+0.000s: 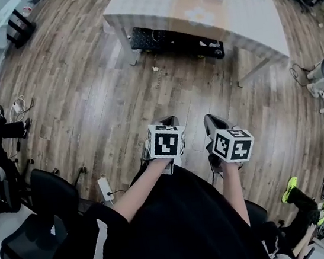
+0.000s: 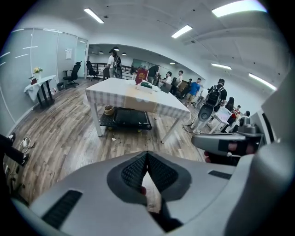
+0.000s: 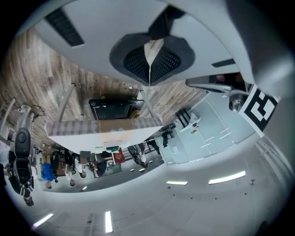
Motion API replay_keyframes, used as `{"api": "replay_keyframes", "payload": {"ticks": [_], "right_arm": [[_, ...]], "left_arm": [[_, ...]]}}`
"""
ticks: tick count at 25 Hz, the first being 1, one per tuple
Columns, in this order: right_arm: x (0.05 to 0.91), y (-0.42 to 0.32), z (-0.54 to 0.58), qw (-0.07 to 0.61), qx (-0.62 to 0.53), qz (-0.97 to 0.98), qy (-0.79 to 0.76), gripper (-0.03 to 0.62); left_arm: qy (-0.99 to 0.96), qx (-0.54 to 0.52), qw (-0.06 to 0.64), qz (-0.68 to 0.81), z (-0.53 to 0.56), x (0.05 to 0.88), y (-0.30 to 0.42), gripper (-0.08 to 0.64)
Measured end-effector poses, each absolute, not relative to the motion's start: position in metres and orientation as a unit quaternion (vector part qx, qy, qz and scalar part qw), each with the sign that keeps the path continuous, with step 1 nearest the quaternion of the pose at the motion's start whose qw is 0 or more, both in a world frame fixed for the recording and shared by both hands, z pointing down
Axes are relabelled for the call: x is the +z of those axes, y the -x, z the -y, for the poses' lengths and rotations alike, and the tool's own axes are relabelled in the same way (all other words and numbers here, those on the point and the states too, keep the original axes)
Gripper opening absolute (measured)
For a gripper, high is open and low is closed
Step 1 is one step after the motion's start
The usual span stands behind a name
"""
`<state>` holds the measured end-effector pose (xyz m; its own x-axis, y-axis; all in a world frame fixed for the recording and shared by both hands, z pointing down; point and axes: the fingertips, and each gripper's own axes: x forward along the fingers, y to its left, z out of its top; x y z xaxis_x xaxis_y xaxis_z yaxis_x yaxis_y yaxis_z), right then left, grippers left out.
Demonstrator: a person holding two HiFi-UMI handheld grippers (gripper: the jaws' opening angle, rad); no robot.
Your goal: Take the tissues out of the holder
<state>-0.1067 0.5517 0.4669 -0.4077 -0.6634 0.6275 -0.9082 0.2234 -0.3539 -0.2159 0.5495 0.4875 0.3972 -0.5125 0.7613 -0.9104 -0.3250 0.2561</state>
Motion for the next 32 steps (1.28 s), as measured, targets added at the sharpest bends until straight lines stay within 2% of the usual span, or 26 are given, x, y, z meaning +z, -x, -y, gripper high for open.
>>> {"api": "replay_keyframes", "payload": {"ticks": [9, 15, 28, 32], "right_arm": [[0.482, 0.124, -0.52, 0.193, 0.358, 0.774, -0.486, 0.024], [0.485, 0.107, -0.466, 0.207, 0.361, 0.778, -0.471, 0.093], [0.46, 0.103, -0.327, 0.242, 0.331, 0.781, -0.471, 0.101], [0.445, 0.108, -0.288, 0.233, 0.32, 0.784, -0.479, 0.101]], "left_arm": [[-0.749, 0.298, 0.366, 0.465, -0.518, 0.503, 0.225, 0.009], [-0.752, 0.302, 0.364, 0.458, -0.454, 0.507, 0.205, 0.009], [-0.759, 0.266, 0.379, 0.457, -0.313, 0.488, 0.196, 0.009], [-0.771, 0.267, 0.368, 0.445, -0.273, 0.476, 0.194, 0.009]]}}
